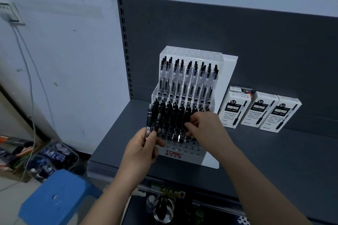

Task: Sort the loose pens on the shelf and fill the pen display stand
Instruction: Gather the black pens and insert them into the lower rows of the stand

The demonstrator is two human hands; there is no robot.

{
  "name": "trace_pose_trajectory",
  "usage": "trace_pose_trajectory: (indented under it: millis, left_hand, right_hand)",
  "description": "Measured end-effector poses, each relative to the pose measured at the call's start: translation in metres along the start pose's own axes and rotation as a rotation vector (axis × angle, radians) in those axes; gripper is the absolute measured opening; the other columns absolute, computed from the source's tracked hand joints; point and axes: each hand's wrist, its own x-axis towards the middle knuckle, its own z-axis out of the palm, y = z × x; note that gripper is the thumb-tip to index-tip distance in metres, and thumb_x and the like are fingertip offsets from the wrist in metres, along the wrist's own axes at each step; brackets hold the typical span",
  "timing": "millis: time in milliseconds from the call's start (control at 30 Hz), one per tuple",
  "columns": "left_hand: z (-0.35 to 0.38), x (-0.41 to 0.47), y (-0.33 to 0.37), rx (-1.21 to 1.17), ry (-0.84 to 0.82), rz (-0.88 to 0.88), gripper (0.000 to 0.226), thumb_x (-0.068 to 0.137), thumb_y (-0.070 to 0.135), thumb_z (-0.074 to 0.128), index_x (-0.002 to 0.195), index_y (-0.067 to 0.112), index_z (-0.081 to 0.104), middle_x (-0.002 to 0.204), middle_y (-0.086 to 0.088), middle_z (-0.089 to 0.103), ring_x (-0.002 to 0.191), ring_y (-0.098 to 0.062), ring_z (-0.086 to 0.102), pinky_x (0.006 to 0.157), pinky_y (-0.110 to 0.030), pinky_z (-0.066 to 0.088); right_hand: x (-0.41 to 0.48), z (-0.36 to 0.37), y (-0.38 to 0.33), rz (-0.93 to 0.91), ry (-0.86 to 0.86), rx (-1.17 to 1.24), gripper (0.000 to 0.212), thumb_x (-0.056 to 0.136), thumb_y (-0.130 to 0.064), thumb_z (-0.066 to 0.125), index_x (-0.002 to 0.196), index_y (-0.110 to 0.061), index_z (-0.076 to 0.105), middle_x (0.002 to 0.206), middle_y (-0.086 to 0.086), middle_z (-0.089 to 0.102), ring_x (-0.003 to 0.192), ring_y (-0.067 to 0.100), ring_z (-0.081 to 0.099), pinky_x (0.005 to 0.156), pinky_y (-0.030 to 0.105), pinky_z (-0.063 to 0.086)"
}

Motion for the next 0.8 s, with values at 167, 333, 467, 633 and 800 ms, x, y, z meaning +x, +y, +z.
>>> trace_pose_trajectory:
  millis: [167,333,467,633,800]
  left_hand:
    - [0.005,-0.002,-0.001,-0.012,-0.059,-0.024,0.026,0.098,0.014,0.048,0.084,0.01,0.07,0.062,-0.001,0.053,0.057,-0.014,0.045,0.052,-0.021,0.037]
    - [0.017,-0.007,0.004,-0.023,-0.121,0.015,0.018,0.093,0.01,0.057,0.084,0.016,0.072,0.064,0.003,0.062,0.059,-0.006,0.053,0.054,-0.015,0.043]
    - [0.023,-0.007,0.004,-0.089,-0.134,-0.004,0.018,0.095,0.007,0.053,0.09,0.014,0.069,0.077,0.004,0.072,0.07,-0.006,0.063,0.067,-0.016,0.051]
    - [0.02,-0.004,-0.003,0.021,-0.107,0.044,0.017,0.089,0.013,0.064,0.084,0.027,0.072,0.085,-0.009,0.07,0.084,-0.028,0.066,0.082,-0.044,0.054]
    - [0.021,-0.003,-0.002,0.043,-0.019,0.095,0.021,0.095,0.018,0.056,0.089,0.034,0.067,0.082,0.009,0.071,0.08,-0.006,0.065,0.08,-0.032,0.053]
  right_hand:
    - [-0.015,-0.008,0.001,0.013,0.091,0.069,0.022,0.091,-0.033,0.065,0.081,-0.014,0.07,0.062,-0.001,0.069,0.052,0.009,0.065,0.062,0.033,0.059]
    - [-0.026,-0.011,-0.014,0.021,-0.027,0.46,0.011,0.085,-0.029,0.072,0.084,-0.018,0.072,0.057,-0.005,0.063,0.048,0.005,0.055,0.052,0.022,0.049]
    - [-0.025,-0.02,-0.007,0.048,-0.01,0.569,0.005,0.089,-0.018,0.067,0.09,-0.017,0.072,0.059,0.003,0.064,0.054,0.014,0.057,0.058,0.034,0.052]
    - [-0.027,-0.026,0.0,0.065,-0.018,0.609,0.01,0.09,-0.012,0.064,0.096,-0.012,0.072,0.069,0.006,0.071,0.065,0.02,0.066,0.069,0.036,0.058]
    - [-0.025,-0.044,0.004,-0.033,0.155,0.512,0.011,0.091,-0.01,0.063,0.087,-0.018,0.07,0.069,-0.001,0.072,0.067,0.009,0.07,0.067,0.021,0.057]
